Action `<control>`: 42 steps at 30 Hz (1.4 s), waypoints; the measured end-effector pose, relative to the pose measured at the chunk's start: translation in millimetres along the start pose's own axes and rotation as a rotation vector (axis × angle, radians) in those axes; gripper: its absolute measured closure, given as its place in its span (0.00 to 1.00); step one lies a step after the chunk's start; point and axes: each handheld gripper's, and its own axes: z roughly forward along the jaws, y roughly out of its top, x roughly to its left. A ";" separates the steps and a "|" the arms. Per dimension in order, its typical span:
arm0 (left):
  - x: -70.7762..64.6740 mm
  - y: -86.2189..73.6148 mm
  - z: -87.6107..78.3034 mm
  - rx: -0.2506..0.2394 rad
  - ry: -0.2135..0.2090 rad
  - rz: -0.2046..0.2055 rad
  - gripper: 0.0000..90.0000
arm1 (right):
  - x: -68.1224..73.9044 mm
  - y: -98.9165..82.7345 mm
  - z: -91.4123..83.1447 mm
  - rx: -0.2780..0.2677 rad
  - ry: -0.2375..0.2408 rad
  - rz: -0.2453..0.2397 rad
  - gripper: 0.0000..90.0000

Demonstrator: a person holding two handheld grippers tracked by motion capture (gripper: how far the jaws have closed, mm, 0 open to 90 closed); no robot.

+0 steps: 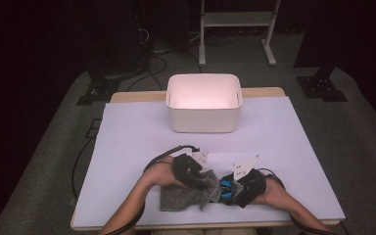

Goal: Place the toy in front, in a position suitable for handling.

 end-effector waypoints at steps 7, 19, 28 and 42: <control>0.8 -42.5 -14.3 -0.007 0.043 -0.090 0.86 | -0.5 0.0 -0.2 0.003 0.002 0.000 0.25; 6.9 13.6 5.5 -0.071 -0.033 0.010 0.86 | 0.2 0.6 0.2 0.004 0.001 0.004 0.25; 9.9 53.2 28.4 -0.070 -0.070 0.086 0.85 | 0.1 0.1 0.9 0.000 0.006 0.005 0.25; 2.0 6.0 1.6 0.022 0.027 0.029 0.84 | 0.0 -0.7 0.6 -0.002 0.001 -0.002 0.25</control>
